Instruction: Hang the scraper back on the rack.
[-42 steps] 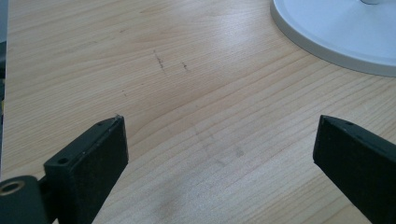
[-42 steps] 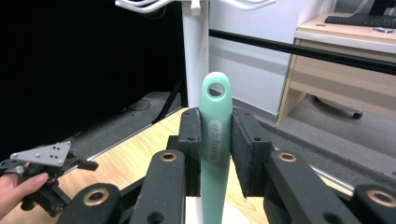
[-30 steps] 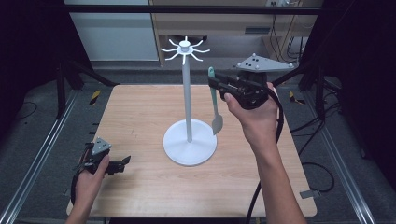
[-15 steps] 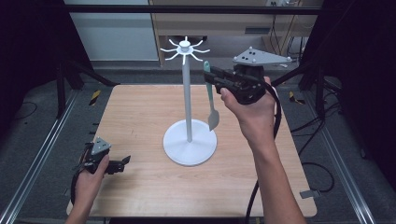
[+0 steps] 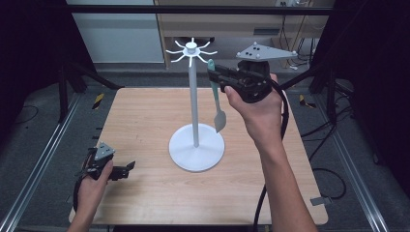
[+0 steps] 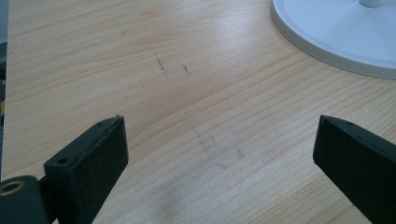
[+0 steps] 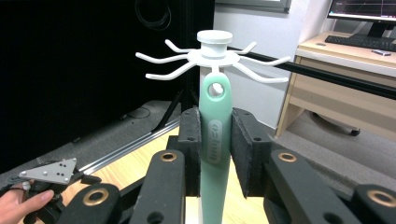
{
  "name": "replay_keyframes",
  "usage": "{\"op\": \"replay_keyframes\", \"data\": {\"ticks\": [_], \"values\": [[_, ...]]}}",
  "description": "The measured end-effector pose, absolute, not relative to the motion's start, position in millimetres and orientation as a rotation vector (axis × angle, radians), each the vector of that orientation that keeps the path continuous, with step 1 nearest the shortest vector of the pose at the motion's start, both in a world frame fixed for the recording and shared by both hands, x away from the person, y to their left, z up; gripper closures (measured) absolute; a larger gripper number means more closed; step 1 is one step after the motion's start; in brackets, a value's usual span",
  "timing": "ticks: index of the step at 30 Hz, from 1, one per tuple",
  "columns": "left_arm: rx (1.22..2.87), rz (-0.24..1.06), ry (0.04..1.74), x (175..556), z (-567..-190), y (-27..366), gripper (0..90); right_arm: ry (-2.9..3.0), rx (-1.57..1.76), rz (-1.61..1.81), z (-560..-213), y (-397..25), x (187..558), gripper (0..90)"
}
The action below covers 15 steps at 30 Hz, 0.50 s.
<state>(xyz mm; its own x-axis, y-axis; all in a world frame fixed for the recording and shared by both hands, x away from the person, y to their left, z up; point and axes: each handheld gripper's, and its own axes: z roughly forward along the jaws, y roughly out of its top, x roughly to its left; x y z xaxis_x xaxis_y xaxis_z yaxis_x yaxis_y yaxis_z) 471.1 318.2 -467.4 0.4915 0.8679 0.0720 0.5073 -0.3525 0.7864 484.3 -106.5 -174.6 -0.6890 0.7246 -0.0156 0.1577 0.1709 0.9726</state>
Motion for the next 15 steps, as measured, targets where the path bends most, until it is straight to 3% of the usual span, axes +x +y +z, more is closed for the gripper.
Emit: {"op": "replay_keyframes", "data": {"ticks": [15], "values": [[2.011, 0.641, 1.134, 471.4, -467.4, 318.4, 2.9, 2.006, 0.845, 1.488, -171.8, -102.7, 490.6, 74.7]]}}
